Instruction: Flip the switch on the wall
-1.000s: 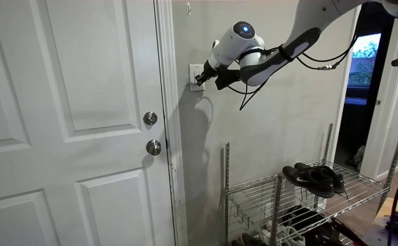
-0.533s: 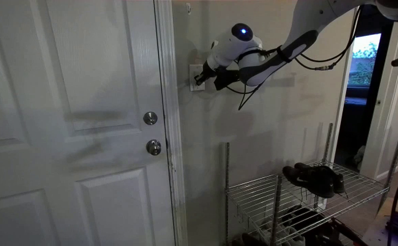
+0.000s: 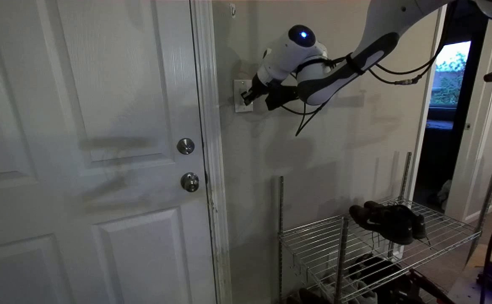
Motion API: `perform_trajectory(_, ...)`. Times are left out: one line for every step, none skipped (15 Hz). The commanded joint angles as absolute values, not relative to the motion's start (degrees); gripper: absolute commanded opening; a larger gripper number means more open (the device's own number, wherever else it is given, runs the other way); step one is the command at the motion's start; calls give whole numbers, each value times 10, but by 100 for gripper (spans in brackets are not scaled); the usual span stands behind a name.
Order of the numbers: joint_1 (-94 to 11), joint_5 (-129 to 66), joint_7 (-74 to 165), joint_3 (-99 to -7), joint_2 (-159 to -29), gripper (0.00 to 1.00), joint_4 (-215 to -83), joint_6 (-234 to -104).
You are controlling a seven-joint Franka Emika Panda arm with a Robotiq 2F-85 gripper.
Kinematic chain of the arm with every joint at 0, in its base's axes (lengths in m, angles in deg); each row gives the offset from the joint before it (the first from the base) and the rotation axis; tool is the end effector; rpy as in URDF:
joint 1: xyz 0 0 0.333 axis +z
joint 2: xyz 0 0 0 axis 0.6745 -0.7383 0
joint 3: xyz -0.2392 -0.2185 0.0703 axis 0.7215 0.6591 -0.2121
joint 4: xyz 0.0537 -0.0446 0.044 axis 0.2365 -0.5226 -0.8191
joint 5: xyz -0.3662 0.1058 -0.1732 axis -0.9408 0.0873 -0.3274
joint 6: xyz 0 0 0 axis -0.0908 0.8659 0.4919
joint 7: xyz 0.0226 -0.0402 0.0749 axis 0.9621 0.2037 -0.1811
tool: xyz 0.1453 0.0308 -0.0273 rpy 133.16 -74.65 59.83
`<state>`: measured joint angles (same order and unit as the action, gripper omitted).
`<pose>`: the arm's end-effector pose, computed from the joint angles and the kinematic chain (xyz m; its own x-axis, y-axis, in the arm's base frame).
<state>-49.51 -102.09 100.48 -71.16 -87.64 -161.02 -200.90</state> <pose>0.6933 0.1264 0.5009 0.4737 0.2563 0.8426 0.0401 -0.9620 0.2701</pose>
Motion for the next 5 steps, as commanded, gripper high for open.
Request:
perform_trajectory(-503,-954,992,-721,-813,5,-1690,-2017)
perform_trajectory(-503,-936,989,-723,-805,4,-1703,-2019)
perform_trajectory(-502,-925,989,-723,-797,4,-1714,-2018)
perform_trajectory(-502,-914,987,-724,-791,4,-1722,-2018)
perform_trajectory(-501,-900,984,-724,-787,4,-1730,-2014)
